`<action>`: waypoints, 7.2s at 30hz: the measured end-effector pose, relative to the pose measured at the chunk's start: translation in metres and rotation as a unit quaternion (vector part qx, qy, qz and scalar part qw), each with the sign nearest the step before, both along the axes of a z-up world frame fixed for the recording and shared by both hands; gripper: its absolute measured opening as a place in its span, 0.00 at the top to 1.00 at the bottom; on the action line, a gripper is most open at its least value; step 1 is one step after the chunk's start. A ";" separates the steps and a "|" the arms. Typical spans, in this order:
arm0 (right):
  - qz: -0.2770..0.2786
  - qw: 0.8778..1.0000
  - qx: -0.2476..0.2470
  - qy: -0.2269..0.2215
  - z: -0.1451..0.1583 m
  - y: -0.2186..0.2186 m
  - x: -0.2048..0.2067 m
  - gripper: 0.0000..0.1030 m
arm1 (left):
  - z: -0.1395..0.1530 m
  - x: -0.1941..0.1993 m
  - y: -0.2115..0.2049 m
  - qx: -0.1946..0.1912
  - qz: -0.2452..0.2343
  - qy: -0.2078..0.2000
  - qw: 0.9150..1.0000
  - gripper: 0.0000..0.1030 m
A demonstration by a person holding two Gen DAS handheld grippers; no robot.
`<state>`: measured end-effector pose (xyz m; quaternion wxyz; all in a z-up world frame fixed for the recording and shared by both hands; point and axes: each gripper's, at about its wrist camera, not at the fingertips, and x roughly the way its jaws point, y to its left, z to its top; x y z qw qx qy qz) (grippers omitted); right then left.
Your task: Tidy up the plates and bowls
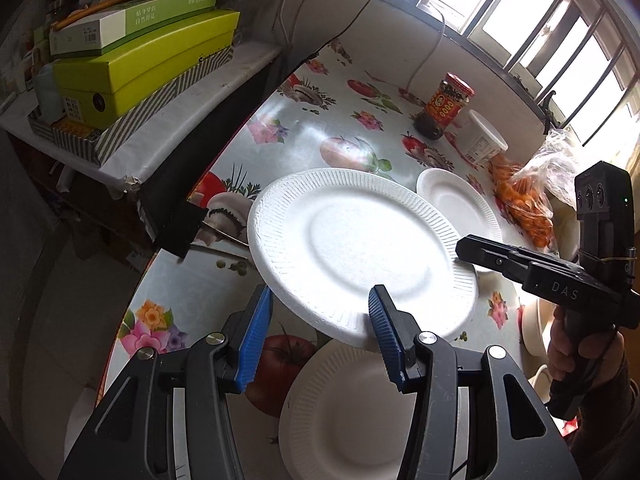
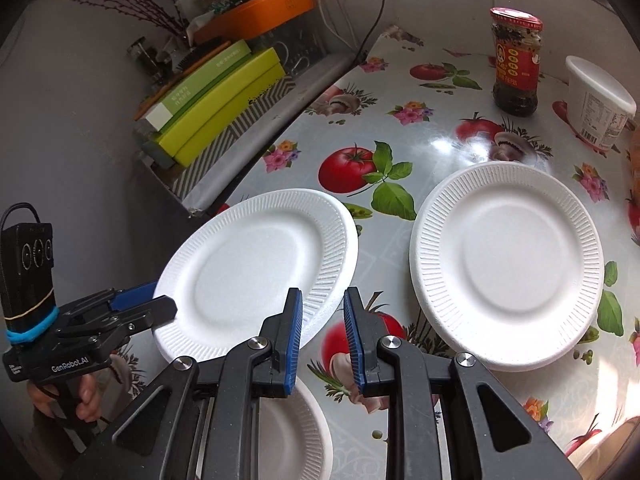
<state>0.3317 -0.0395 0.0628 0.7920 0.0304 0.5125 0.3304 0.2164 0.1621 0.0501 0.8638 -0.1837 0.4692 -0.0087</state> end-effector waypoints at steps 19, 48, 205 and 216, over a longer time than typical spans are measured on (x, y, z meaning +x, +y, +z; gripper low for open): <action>0.002 1.000 0.012 -0.004 0.007 -0.031 -0.081 0.80 | 0.006 -0.062 -0.030 0.031 -0.019 -0.017 0.999 0.50; 0.011 1.000 -0.004 -0.008 -0.016 -0.042 -0.127 0.80 | -0.028 -0.110 -0.056 0.024 -0.029 -0.009 0.999 0.50; -0.078 0.989 -0.053 -0.110 0.050 -0.096 -0.046 0.48 | 0.045 -0.021 -0.094 0.072 -0.020 -0.060 0.995 0.50; -0.140 0.983 -0.082 -0.081 0.034 -0.138 0.021 0.48 | 0.023 0.059 -0.121 0.036 -0.049 -0.008 0.998 0.50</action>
